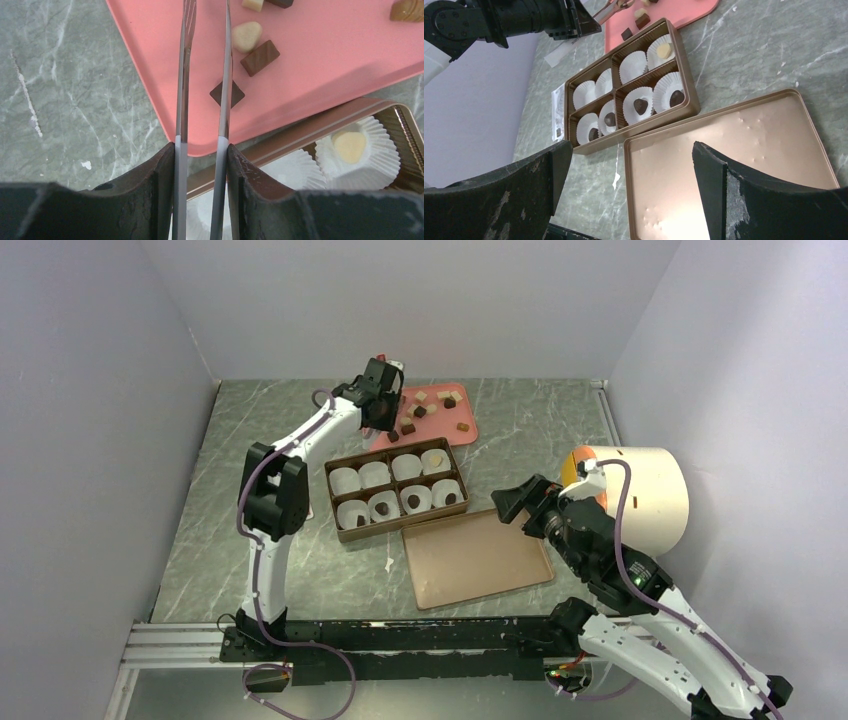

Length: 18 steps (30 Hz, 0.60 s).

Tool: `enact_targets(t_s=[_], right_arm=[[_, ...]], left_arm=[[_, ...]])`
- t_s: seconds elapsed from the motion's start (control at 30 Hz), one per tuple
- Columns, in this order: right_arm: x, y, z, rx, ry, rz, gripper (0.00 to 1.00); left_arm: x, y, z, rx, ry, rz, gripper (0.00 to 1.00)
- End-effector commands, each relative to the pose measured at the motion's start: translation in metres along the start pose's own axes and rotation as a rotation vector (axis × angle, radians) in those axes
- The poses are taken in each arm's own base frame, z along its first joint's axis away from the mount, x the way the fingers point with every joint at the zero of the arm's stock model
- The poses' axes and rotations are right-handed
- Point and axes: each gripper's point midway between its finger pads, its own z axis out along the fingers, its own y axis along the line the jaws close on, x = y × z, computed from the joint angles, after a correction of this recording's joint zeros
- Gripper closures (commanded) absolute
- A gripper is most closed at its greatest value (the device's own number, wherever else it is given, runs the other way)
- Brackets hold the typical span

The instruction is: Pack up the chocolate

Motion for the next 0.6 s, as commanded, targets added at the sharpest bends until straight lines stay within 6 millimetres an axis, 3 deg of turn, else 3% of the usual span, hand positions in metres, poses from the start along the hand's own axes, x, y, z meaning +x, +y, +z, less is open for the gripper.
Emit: enact_targets(t_s=[0.0, 0.17, 0.43, 0.57], right_arm=[[-0.007, 0.005, 0.004, -0.004, -0.025, -0.005, 0.04], [-0.006, 0.007, 0.007, -0.012, -0.024, -0.007, 0.04], [-0.009, 0.007, 0.004, -0.011, -0.029, -0.008, 0.04], [-0.010, 0.005, 0.002, -0.004, -0.035, -0.010, 0.04]], left_arm=[[-0.027, -0.011, -0.021, 0.077, -0.082, 0.002, 0.58], [-0.018, -0.017, -0.024, 0.117, -0.070, 0.018, 0.57], [-0.002, -0.016, -0.007, 0.101, -0.019, 0.041, 0.56], [-0.003, -0.020, -0.011, 0.103, -0.028, 0.043, 0.56]])
